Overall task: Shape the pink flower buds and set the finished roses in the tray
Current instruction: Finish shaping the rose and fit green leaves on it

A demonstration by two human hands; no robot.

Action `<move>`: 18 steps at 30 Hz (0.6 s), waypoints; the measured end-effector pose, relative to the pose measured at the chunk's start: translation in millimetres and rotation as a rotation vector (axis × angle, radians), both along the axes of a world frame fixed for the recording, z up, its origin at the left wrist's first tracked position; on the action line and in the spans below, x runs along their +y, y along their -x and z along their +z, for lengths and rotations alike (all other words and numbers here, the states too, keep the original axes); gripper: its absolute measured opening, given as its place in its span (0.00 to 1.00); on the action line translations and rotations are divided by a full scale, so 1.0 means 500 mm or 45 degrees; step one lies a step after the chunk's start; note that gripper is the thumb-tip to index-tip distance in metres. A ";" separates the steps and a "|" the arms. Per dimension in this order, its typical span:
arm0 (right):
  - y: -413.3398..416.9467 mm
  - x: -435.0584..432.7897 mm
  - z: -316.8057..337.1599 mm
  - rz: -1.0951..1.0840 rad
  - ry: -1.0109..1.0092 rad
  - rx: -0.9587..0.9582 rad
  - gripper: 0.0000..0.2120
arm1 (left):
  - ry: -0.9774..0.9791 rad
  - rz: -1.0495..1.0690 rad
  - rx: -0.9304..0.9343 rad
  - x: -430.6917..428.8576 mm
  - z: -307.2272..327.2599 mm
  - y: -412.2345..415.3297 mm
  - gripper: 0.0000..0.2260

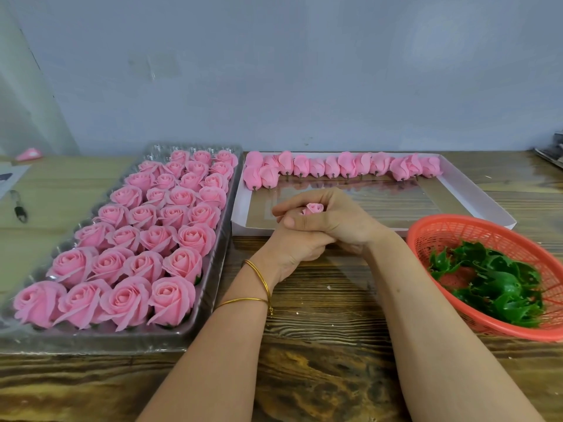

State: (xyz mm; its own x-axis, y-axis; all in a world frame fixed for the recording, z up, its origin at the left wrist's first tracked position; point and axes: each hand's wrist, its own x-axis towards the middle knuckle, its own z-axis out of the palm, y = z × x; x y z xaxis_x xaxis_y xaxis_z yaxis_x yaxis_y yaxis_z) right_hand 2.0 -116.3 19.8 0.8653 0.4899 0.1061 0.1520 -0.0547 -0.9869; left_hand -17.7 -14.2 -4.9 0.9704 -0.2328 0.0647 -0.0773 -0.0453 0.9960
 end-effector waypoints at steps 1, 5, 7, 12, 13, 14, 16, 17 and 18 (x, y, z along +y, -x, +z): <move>-0.001 -0.001 0.000 0.006 0.000 -0.002 0.13 | 0.009 -0.014 -0.014 0.004 0.003 0.001 0.13; -0.004 -0.004 0.000 0.023 0.054 -0.030 0.15 | 0.085 -0.105 0.013 0.012 0.006 0.004 0.06; -0.003 -0.003 0.003 0.023 0.109 -0.049 0.16 | 0.025 -0.043 -0.010 0.014 -0.001 -0.004 0.08; 0.001 0.002 0.003 -0.024 0.276 -0.160 0.17 | 0.000 0.040 0.024 0.013 -0.011 -0.009 0.08; 0.001 0.004 0.001 -0.063 0.252 -0.155 0.17 | 0.007 0.078 0.017 0.012 -0.009 -0.009 0.09; 0.000 0.006 -0.001 -0.105 0.181 -0.116 0.18 | 0.016 0.082 -0.006 0.009 -0.008 -0.009 0.08; -0.002 0.009 -0.001 -0.185 -0.033 0.016 0.20 | 0.068 0.054 -0.039 0.011 -0.002 -0.009 0.06; -0.004 0.009 0.001 -0.227 -0.127 0.076 0.22 | 0.088 0.059 -0.049 0.013 0.000 -0.008 0.07; -0.007 0.008 0.003 -0.270 -0.202 0.113 0.23 | 0.086 0.086 -0.068 0.016 0.002 -0.009 0.08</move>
State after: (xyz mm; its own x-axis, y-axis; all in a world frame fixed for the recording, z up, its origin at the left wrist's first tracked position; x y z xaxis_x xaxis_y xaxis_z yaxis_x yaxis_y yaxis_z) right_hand 5.4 -112.4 21.2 0.9561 0.2802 0.0862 0.0661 0.0805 -0.9946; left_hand -13.5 -6.4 -4.0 0.9784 -0.1604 0.1305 -0.1298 0.0153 0.9914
